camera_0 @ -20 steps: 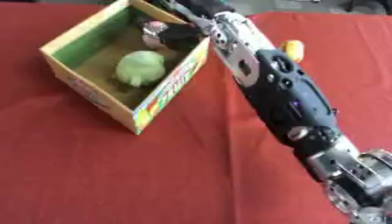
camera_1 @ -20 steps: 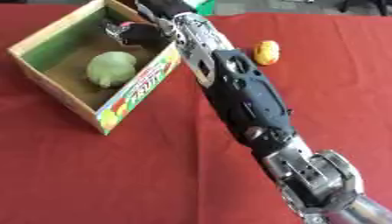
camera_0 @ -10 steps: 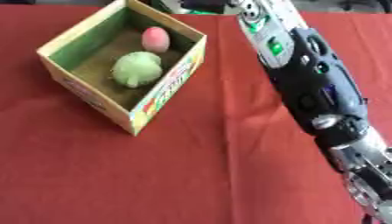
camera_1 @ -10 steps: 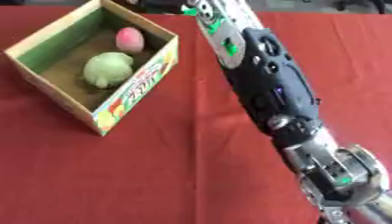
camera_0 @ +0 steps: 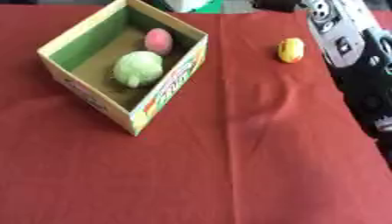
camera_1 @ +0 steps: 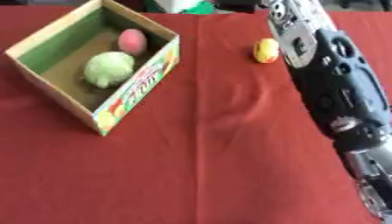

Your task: Pick up objects on the table and place them in the box.

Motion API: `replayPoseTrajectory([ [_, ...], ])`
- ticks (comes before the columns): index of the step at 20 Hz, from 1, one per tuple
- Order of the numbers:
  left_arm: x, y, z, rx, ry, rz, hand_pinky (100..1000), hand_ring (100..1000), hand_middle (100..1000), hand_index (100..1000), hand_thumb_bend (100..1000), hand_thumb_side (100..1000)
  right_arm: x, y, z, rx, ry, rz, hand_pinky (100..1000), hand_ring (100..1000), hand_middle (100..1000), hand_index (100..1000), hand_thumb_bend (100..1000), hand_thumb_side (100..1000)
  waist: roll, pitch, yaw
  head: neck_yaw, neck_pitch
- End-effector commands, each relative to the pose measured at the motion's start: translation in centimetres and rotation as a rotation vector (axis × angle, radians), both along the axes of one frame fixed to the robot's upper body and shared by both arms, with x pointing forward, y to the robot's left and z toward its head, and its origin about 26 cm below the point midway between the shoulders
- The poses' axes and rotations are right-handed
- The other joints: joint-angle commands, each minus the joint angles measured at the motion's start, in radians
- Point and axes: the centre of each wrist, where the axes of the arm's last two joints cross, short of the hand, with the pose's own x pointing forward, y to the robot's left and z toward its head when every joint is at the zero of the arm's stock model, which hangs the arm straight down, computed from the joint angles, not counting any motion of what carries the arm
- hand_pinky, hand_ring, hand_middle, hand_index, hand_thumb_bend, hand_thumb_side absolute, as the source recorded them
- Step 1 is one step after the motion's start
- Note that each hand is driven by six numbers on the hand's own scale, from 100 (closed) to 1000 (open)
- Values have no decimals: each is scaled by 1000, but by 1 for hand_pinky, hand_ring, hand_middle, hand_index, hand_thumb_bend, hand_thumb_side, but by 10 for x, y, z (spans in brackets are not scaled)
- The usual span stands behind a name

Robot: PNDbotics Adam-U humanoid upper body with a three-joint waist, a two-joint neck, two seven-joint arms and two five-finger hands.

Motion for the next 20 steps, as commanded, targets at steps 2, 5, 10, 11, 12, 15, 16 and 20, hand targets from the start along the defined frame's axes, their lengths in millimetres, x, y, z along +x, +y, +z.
replayPoseTrajectory([
  [2,-6,5,10,23,-38,25,624,771,767,842,461,1000,1,-34,5,-38,38,-93,921,1000,918,971,364,929,5,-20,-2,-2,-18],
  [5,-6,5,10,26,-38,26,624,772,767,842,459,1000,2,-46,1,-55,74,-113,921,1000,920,978,378,913,7,-21,-2,-11,-26],
  [10,-6,5,9,27,-35,26,624,771,767,841,457,1000,4,-63,-7,-84,128,-156,923,1000,928,985,400,920,9,-24,-2,-24,-29],
  [11,-6,5,9,27,-35,26,624,772,767,841,456,1000,5,-66,-9,-83,139,-167,924,1000,930,985,410,924,10,-24,-2,-25,-30],
  [12,-6,5,9,27,-35,26,624,772,767,841,455,1000,5,-69,-12,-84,147,-178,923,1000,930,984,416,926,10,-24,-1,-27,-32],
  [15,-6,5,9,26,-36,26,624,772,767,842,456,1000,7,-74,-19,-90,173,-201,923,1000,930,986,435,934,13,-23,1,-33,-37],
  [16,-6,5,9,26,-36,26,624,772,767,842,457,1000,8,-75,-21,-94,180,-207,922,1000,928,986,438,933,14,-23,2,-33,-39],
  [20,-6,5,10,26,-38,25,623,772,767,841,451,1000,10,-79,-30,-101,206,-229,919,1000,913,984,447,914,17,-22,4,-35,-41],
])
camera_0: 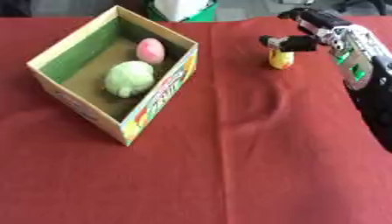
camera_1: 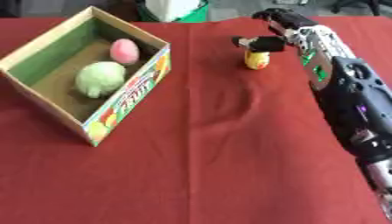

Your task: Pick up objects on the table and place them in the box.

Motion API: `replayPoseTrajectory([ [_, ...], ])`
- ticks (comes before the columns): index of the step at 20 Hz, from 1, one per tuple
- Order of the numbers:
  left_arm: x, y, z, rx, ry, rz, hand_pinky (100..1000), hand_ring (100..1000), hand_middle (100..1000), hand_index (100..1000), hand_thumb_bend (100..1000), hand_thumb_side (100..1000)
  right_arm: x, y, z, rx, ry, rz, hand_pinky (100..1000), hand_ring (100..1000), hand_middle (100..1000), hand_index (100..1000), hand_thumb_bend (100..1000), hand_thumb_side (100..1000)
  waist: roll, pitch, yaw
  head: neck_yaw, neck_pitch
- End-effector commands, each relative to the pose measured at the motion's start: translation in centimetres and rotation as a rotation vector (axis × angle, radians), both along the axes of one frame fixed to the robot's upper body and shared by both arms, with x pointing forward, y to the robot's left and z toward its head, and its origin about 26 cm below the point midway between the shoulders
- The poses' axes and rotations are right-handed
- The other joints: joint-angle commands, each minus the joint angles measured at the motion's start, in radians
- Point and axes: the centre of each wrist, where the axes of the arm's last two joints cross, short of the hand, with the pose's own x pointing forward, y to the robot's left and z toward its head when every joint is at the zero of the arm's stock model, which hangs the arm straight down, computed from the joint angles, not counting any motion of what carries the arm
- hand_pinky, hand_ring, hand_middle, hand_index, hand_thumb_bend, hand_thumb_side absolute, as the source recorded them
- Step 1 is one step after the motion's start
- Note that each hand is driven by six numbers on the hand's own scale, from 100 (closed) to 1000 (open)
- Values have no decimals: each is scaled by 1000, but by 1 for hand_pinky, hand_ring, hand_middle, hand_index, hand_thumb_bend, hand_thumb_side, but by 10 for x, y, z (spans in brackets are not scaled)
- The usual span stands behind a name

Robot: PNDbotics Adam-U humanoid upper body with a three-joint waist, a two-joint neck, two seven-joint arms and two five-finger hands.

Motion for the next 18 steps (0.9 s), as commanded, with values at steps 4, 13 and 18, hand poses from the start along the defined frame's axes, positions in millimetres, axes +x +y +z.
replayPoseTrajectory([
  [4,-6,4,11,24,-43,18,623,772,768,841,448,1000,-1,-19,3,-31,9,-68,917,1000,906,999,444,858,4,-20,2,-2,-17],
  [13,-6,4,11,25,-41,20,623,772,771,842,438,1000,-1,-28,-4,-29,57,-85,910,1000,902,1000,430,749,4,-17,0,4,-15],
  [18,-6,4,11,26,-38,18,623,772,771,842,432,1000,-1,-31,-7,-35,61,-106,899,1000,851,971,441,728,4,-17,-3,7,-15],
])
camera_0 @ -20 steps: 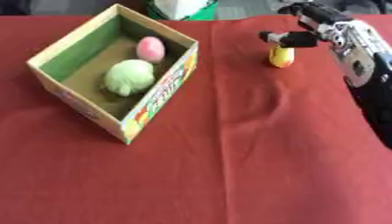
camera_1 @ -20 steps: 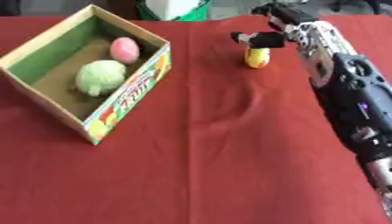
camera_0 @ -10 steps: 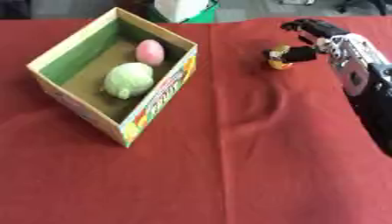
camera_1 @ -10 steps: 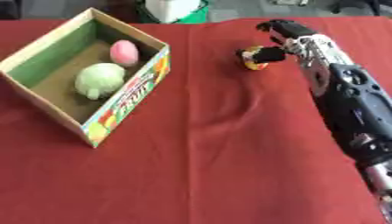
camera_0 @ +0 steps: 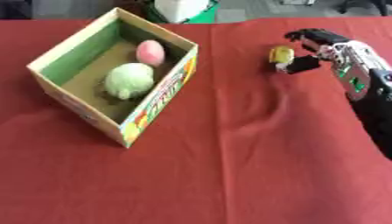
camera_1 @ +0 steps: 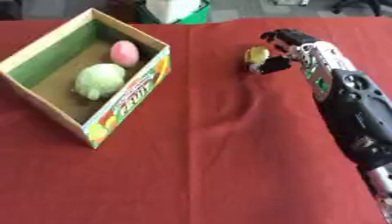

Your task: Pick up objects on the table and place them in the box.

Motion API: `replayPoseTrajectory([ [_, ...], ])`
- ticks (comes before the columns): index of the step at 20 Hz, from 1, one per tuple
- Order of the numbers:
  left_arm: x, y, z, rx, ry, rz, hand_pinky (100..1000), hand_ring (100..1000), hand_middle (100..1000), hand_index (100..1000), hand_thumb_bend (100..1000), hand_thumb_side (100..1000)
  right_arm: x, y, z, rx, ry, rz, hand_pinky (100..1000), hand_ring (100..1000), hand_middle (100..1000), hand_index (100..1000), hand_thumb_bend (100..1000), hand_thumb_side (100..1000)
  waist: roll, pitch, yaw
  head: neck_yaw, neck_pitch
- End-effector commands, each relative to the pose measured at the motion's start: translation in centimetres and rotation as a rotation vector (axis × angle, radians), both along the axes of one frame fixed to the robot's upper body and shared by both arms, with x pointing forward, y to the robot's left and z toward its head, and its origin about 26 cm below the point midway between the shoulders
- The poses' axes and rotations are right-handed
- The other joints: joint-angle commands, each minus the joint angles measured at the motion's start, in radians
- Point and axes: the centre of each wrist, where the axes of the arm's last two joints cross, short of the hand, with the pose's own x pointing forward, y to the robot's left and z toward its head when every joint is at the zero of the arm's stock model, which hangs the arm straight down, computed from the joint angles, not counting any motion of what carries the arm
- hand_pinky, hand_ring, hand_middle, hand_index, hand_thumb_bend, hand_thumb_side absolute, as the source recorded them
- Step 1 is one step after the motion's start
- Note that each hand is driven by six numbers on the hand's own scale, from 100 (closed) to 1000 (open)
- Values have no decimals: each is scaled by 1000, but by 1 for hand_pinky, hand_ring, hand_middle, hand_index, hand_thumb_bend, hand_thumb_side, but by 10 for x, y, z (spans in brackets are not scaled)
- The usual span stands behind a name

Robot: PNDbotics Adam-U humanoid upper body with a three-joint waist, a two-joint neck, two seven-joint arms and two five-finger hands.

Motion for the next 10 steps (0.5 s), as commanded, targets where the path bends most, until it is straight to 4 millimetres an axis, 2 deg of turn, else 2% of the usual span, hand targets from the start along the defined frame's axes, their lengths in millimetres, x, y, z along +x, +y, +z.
replayPoseTrajectory([
  [1,-6,4,11,25,-38,15,623,772,771,842,431,1000,-4,-12,15,-24,-36,-37,895,1000,838,960,438,727,2,-19,-2,3,-8],
  [5,-6,3,10,24,-36,11,622,772,771,841,424,1000,-4,-12,12,-25,-48,-51,879,1000,776,880,417,737,2,-19,-1,0,-13],
  [10,-6,3,10,21,-36,11,622,772,771,839,417,1000,-3,-12,9,-22,-64,-59,862,1000,712,782,345,729,3,-18,0,-1,-12],
])
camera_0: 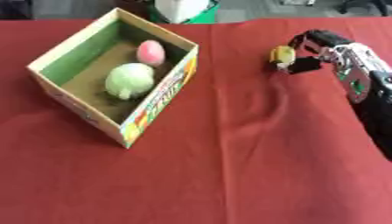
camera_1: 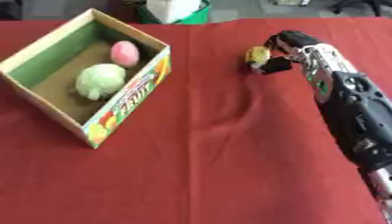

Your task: Pick up objects on the table and place them in the box.

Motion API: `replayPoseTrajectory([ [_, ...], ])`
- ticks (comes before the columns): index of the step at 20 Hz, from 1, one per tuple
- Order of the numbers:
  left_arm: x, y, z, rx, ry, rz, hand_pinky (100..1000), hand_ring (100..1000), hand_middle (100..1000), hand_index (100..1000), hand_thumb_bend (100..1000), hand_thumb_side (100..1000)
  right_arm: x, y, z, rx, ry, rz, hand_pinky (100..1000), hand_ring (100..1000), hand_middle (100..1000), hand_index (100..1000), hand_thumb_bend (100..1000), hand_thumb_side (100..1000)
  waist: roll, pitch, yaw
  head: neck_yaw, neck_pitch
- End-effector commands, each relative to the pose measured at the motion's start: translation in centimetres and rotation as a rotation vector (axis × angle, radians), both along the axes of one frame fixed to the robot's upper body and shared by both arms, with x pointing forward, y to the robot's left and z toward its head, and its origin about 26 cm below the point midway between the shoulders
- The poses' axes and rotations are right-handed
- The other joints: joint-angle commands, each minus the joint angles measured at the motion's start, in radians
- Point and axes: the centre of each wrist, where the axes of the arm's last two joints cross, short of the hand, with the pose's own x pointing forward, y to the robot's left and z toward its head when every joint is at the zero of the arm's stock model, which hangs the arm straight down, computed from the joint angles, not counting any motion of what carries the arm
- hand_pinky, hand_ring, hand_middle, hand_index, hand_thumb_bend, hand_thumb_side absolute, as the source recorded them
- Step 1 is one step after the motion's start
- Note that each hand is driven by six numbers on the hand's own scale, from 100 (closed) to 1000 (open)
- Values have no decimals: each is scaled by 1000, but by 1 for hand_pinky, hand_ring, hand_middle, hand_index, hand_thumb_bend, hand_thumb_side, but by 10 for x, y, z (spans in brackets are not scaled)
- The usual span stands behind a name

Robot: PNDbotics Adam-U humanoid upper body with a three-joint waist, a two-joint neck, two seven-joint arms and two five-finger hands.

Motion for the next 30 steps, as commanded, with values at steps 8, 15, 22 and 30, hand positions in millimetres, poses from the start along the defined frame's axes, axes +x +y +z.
replayPoseTrajectory([
  [8,-6,3,10,14,-37,12,622,772,772,837,407,1000,-5,-6,14,-11,-49,20,826,1000,627,712,260,490,0,-20,-3,3,-6],
  [15,-6,3,10,10,-34,12,622,772,772,837,404,1000,-10,5,26,52,-73,97,813,1000,644,732,100,200,-1,-26,-7,8,-2],
  [22,-6,4,9,7,-32,10,622,772,772,837,401,1000,-13,16,36,82,-109,106,799,1000,607,705,100,100,-3,-34,-8,9,1],
  [30,-6,5,9,5,-33,12,621,772,772,837,397,1000,-26,37,70,137,-220,203,796,986,592,694,100,100,-6,-45,-9,20,16],
])
